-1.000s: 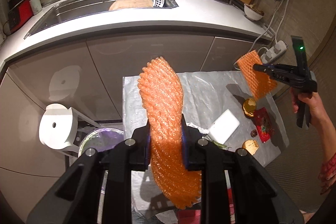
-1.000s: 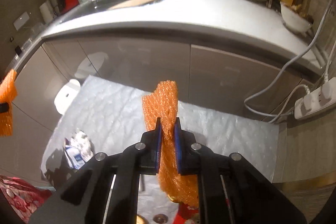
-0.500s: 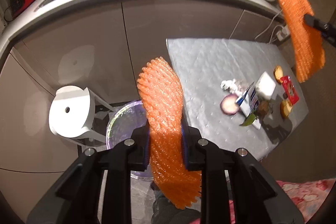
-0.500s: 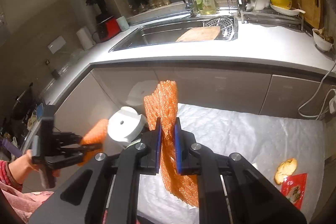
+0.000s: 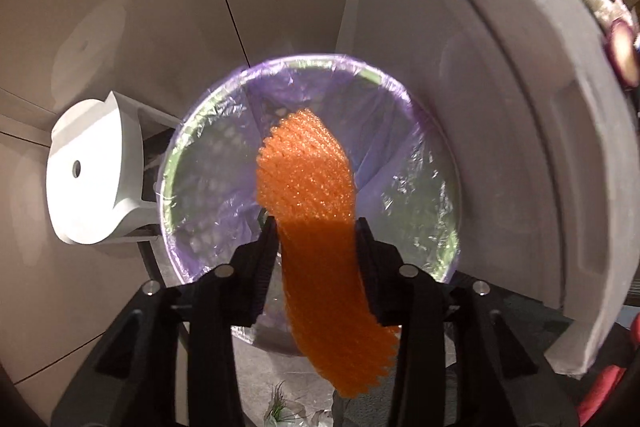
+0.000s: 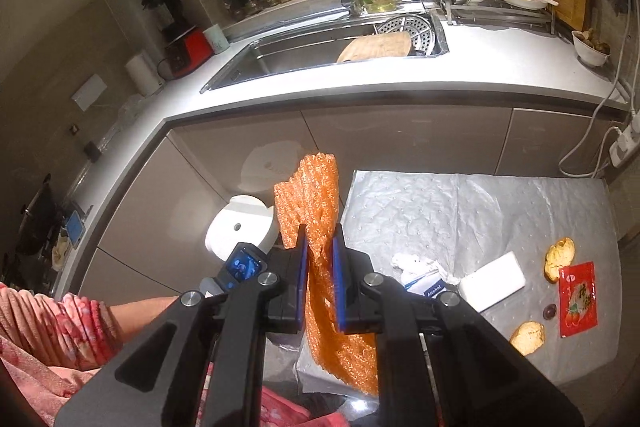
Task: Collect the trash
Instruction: 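Carry the orange foam net over the bin and open the left tool, then carry the second orange foam net over the bin and open the right tool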
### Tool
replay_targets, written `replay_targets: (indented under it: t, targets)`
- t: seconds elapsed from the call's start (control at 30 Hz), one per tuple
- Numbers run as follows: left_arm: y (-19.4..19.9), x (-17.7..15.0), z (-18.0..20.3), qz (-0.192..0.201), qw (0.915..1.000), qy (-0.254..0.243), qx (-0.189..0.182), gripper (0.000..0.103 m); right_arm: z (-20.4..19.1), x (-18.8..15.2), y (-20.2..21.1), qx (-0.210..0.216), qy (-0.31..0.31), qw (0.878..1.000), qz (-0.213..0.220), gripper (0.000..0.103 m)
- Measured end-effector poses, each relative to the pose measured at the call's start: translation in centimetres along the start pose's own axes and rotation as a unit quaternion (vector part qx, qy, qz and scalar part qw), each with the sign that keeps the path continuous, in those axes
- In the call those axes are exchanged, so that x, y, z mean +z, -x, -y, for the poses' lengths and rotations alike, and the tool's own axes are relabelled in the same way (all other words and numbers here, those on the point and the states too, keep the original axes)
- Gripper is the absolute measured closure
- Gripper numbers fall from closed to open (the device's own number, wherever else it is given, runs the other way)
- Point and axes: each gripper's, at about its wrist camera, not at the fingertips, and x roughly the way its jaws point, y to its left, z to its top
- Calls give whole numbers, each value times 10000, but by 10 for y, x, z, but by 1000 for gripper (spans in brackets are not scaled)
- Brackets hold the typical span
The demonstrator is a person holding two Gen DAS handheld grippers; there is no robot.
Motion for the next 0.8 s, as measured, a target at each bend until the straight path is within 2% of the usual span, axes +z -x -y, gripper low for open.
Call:
replay_targets:
  t: [0.1, 0.23, 0.33, 0.4, 0.5, 0.57, 0.63, 0.7, 0.8]
  targets:
    - [-17, -1, -2, -147, 9999, 18, -51, 44, -4, -6, 0, -124, -69, 9999, -73, 92]
    - [-18, 0, -3, -70, 9999, 58, -139, 26, -11, -13, -9, -186, -71, 9995, -226, 92]
    - [-13, 2, -4, -40, 9997, 166, -199, 25, -17, -16, -19, -112, -55, 9993, -353, 92]
    - [4, 2, -5, 72, 9994, 232, -263, 25, -23, -16, -27, -39, 21, 9991, -425, 92]
    - [64, -6, -15, 714, 9958, 384, -435, 25, -29, -18, -49, 184, 47, 9983, -552, 91]
    - [115, -19, -22, 1165, 9908, 496, -477, 22, -33, -22, -71, 388, 14, 9969, -685, 91]
    - [163, -30, -31, 1533, 9853, 666, -360, 11, -41, -27, -98, 611, 28, 9944, -860, 91]
    - [207, -45, -35, 1884, 9789, 749, -239, 8, -51, -35, -132, 771, 115, 9910, -1086, 91]
    - [257, -63, -39, 2297, 9695, 845, 163, 8, -67, -47, -182, 911, 239, 9853, -1426, 92]
